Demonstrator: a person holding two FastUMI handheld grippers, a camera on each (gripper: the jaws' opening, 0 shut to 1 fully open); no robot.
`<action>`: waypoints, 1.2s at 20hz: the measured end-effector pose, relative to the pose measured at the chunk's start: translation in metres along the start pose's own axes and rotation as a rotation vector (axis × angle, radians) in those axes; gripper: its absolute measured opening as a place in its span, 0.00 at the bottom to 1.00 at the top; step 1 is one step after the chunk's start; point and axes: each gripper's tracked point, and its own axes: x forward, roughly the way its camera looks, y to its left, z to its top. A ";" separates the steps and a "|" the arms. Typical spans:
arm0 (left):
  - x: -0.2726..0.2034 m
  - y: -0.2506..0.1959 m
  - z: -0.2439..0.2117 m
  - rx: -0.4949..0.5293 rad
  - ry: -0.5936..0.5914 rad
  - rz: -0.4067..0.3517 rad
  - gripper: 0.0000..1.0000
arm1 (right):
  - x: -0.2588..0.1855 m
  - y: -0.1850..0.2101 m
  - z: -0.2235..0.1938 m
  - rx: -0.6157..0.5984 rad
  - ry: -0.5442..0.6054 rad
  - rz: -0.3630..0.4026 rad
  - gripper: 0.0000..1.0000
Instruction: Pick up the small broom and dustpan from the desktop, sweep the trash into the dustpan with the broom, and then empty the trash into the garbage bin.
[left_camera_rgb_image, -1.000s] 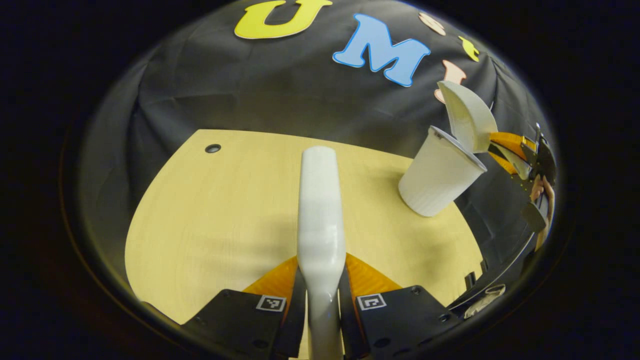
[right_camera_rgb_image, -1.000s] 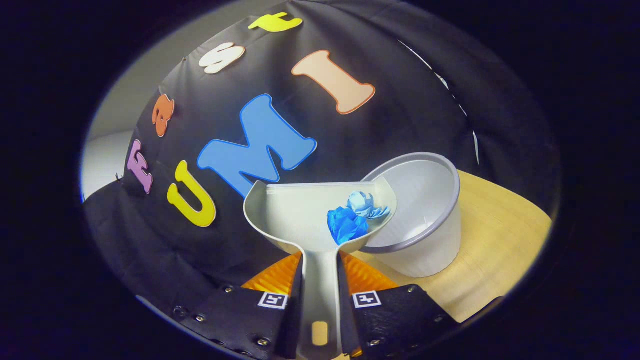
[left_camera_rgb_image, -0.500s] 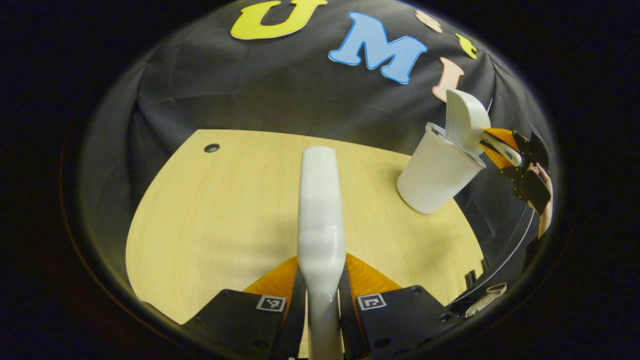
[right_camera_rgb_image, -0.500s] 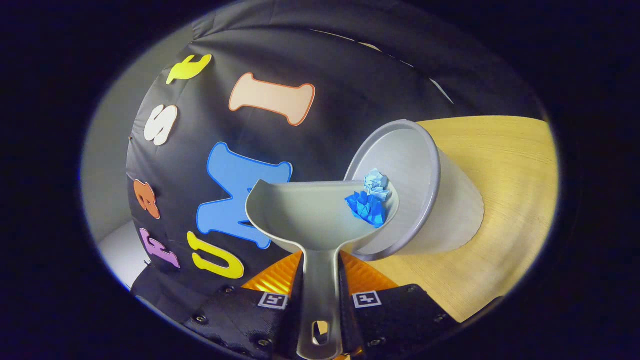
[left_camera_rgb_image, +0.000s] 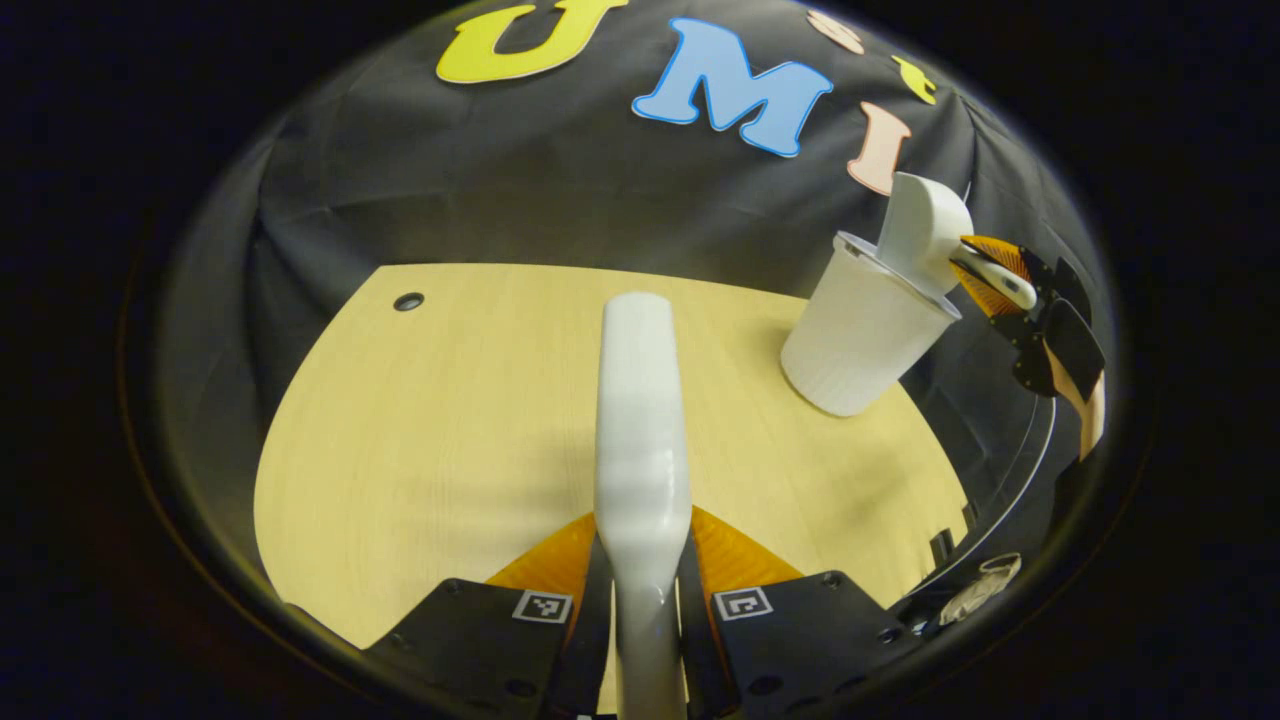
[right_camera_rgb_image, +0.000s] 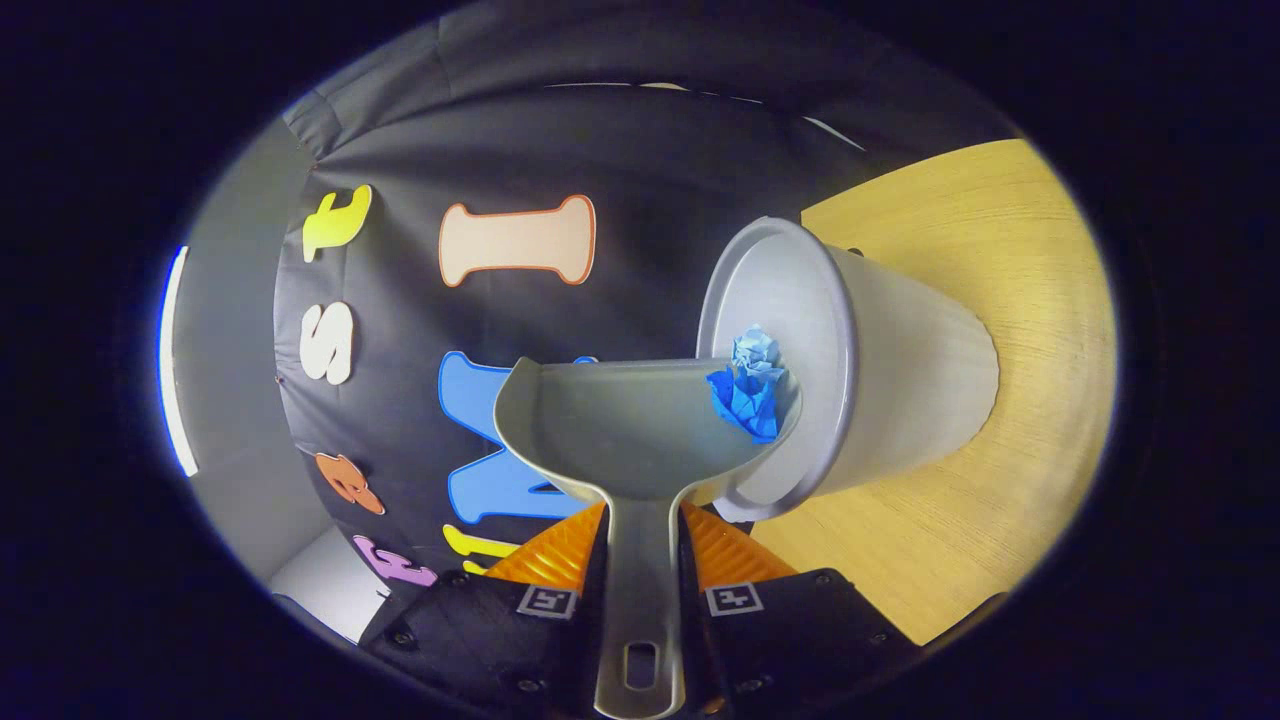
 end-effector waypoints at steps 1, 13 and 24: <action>0.000 -0.001 0.000 0.000 0.002 -0.002 0.39 | -0.001 0.000 0.000 0.019 0.003 0.011 0.32; -0.001 0.006 -0.005 -0.029 -0.011 0.013 0.39 | -0.017 0.014 -0.053 -0.291 0.089 -0.012 0.32; 0.003 0.051 -0.025 -0.114 0.001 0.068 0.37 | -0.049 -0.005 -0.144 -0.918 0.225 -0.111 0.32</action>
